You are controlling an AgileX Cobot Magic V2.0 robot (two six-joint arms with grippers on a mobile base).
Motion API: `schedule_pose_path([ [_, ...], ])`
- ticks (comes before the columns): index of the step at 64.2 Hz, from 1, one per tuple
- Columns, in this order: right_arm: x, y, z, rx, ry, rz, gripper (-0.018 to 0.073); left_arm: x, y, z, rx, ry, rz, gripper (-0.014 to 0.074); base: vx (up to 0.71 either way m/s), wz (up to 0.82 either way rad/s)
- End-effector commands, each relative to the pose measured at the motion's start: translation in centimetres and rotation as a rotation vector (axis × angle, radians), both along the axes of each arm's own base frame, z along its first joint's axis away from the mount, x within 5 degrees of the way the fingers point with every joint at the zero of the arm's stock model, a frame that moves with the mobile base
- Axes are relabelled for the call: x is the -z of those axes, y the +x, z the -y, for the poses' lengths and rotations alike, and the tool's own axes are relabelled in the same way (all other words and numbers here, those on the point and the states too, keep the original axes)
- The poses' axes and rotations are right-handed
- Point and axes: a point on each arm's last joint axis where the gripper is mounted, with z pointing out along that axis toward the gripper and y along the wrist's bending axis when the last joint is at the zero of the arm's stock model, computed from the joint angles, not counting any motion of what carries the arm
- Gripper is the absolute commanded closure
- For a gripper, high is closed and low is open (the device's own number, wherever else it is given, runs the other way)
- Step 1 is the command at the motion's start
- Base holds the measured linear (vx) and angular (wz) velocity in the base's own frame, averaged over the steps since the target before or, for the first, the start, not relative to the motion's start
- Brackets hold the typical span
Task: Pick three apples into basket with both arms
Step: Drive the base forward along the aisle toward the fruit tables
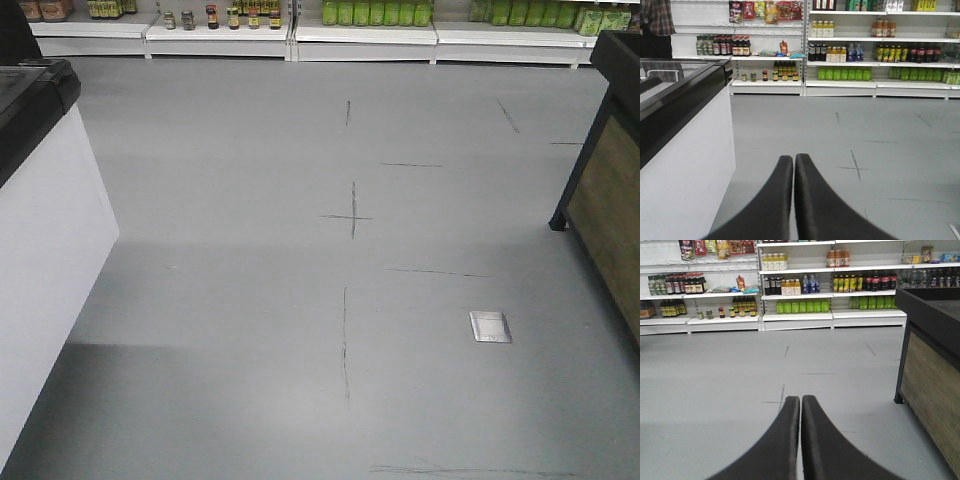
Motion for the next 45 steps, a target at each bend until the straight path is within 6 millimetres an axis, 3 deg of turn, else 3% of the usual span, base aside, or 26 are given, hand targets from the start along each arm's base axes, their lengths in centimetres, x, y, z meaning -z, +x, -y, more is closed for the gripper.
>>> schedule_pose_path([
  [1,-0.26,0.00,0.01,0.002,-0.017,0.069,0.0564,-1.61,-0.22,-0.01,-0.003,0.002,0.115,0.0602,0.12,-0.03],
  [45,-0.26,0.00,0.01,0.002,-0.017,0.069,0.0564,-1.61,-0.22,-0.01,-0.003,0.002,0.115,0.0602,0.15,-0.06],
])
